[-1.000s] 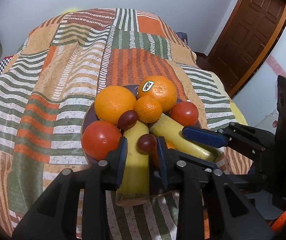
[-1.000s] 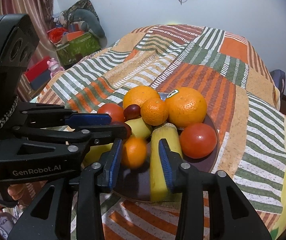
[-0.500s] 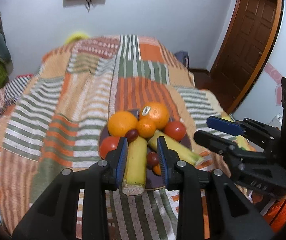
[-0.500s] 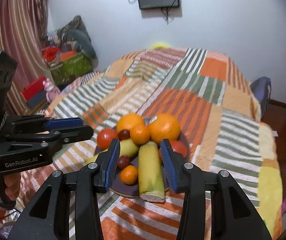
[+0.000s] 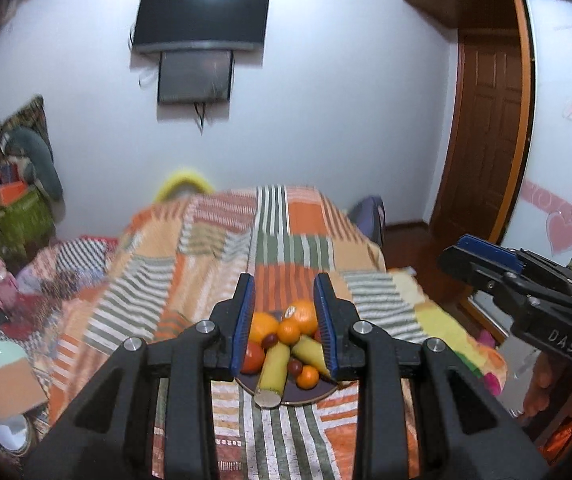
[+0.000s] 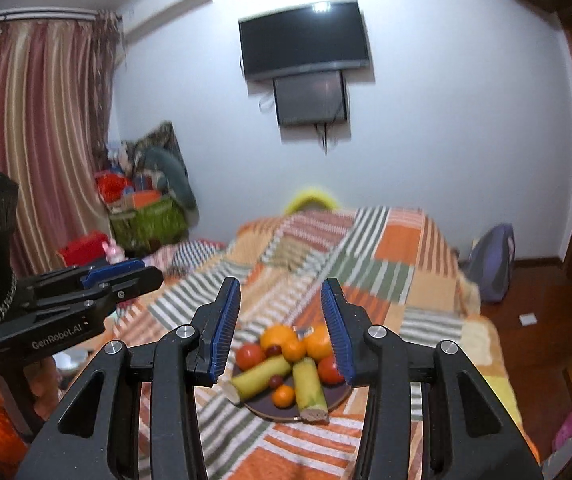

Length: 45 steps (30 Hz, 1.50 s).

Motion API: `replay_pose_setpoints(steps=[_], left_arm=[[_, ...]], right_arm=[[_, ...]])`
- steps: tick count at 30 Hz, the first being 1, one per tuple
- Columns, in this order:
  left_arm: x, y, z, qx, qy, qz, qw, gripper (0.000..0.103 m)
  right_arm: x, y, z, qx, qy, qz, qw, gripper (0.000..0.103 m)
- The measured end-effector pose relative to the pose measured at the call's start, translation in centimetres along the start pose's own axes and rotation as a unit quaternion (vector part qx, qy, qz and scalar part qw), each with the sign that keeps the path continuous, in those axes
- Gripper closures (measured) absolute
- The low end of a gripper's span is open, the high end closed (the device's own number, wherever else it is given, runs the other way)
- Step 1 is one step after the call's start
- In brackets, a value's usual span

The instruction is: Organize fruits

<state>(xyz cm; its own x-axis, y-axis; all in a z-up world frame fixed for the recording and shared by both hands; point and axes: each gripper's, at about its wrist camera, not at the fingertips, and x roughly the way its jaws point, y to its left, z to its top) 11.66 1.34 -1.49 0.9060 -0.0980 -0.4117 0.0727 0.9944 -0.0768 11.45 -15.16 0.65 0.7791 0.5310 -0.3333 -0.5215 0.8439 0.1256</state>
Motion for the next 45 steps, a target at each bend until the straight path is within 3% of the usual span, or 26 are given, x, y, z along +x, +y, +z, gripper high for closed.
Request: replay_pose_setpoints(steps=[3,6,8,15,17,19,22,45], left_arm=[[-2.4,-0.8,0.5,0.006,-0.028,0.003,0.9996,0.068],[-4.2,-1.2,0.7,0.006,-0.048,0.008,0.9988,0.055],[-5.1,-1.4,0.7,0.007,-0.060,0.015,0.9981,0.041],[-7.3,-1.7,0.6,0.008,-0.080,0.024,0.9964,0.026],[-7.7,-1.7,0.5,0.006,-0.085,0.025,0.9961,0.015],[-8.0,-1.5,0.5,0.005,-0.089,0.028,0.9957,0.014],[-8.2,-1.3,0.5,-0.001,-0.092,0.031,0.9953,0.003],[-8.6,-2.1,0.1,0.010,-0.095,0.036,0.9947,0.000]], right_arm=[[-1.8,0.7,0.7,-0.002,-0.026,-0.001,1.000,0.064],[-2.9,1.3,0.9,-0.004,-0.041,-0.004,0.999,0.062],[-3.4,1.7,0.9,-0.007,-0.048,-0.011,0.999,0.049],[-3.7,2.5,0.7,-0.014,-0.069,-0.032,0.997,0.027],[-4.0,2.8,0.6,-0.015,-0.075,-0.042,0.996,0.014],[-4.3,3.0,0.5,-0.017,-0.083,-0.055,0.995,0.008],[-4.5,3.1,0.4,-0.018,-0.088,-0.066,0.994,0.001],[-5.9,3.0,-0.4,-0.004,-0.092,-0.083,0.992,0.000]])
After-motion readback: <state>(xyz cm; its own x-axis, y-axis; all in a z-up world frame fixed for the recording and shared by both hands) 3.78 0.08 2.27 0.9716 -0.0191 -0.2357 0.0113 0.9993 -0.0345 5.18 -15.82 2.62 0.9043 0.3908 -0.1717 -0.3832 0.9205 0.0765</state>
